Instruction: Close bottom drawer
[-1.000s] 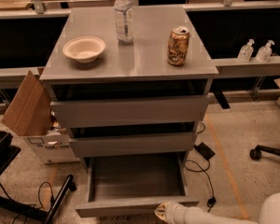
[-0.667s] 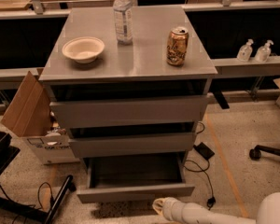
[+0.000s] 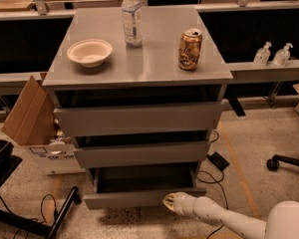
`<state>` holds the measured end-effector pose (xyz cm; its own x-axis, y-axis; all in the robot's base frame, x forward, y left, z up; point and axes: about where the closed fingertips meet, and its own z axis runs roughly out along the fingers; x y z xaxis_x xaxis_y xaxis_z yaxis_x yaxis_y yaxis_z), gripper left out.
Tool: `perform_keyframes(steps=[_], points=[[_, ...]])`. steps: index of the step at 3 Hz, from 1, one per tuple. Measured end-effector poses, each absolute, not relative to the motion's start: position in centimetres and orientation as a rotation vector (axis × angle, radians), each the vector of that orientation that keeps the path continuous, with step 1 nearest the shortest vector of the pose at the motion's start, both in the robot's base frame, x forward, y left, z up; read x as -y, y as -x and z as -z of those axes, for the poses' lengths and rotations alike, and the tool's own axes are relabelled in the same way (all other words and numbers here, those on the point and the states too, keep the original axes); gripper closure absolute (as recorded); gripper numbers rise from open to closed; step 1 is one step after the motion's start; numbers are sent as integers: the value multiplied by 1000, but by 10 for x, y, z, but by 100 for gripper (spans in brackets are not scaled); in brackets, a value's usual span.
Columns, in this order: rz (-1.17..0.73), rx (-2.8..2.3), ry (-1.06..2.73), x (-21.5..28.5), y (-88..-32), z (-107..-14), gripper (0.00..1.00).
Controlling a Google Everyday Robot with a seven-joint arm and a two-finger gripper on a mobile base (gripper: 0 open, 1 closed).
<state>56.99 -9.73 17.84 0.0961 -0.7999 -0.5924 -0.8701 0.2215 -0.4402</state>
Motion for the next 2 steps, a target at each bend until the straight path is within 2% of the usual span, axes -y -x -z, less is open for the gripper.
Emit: perform_keyframes(steps=[2], points=[[-119, -1689, 1574, 98, -582, -172, 100]])
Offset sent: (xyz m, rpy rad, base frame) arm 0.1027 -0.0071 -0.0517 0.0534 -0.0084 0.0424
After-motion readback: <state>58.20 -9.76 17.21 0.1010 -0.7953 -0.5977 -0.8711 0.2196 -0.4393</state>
